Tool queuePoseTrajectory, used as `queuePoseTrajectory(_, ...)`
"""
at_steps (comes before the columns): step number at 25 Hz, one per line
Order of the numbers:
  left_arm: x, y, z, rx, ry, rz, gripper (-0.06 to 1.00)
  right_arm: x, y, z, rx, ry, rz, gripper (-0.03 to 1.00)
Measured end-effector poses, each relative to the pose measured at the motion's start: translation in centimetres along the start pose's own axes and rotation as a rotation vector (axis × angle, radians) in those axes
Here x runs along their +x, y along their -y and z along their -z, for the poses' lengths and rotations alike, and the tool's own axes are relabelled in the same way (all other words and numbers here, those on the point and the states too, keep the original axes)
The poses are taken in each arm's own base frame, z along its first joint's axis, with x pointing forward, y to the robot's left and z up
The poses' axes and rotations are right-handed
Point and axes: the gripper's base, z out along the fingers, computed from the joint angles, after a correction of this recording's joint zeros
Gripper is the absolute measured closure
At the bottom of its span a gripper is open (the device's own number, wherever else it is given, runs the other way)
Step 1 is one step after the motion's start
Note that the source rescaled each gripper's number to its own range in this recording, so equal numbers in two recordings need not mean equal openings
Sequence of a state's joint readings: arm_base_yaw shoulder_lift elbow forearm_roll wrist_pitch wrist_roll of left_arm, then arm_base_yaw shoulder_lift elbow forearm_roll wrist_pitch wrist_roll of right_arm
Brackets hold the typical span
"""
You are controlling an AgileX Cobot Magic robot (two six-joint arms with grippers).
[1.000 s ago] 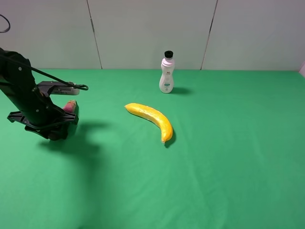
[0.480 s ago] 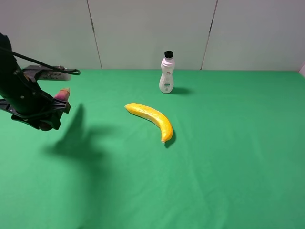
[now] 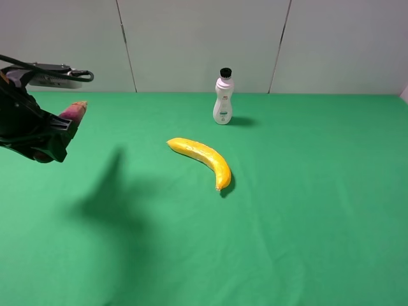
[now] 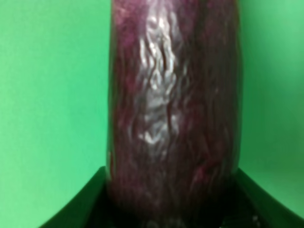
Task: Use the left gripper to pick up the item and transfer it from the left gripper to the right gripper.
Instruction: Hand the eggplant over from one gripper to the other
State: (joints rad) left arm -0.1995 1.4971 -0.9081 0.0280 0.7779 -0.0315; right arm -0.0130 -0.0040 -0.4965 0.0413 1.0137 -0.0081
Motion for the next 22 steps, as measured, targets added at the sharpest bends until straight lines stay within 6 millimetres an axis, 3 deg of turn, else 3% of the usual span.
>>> queuePoseTrajectory(9, -1.9, 1.2, 3.6, 0.052, 0.005, -0.098, 0.93, 0.0, 0.0, 0.0, 0.0, 0.0, 0.0, -0.03)
queuePoseTrajectory(17, -3.0, 5.8, 6.8, 0.059, 0.071, -0.302, 0.93, 0.0, 0.0, 0.0, 0.0, 0.0, 0.0, -0.03)
queuePoseTrajectory(22, -2.5, 8.7, 7.5, 0.081, 0.091, -0.401, 0.93, 0.0, 0.0, 0.0, 0.0, 0.0, 0.0, -0.03)
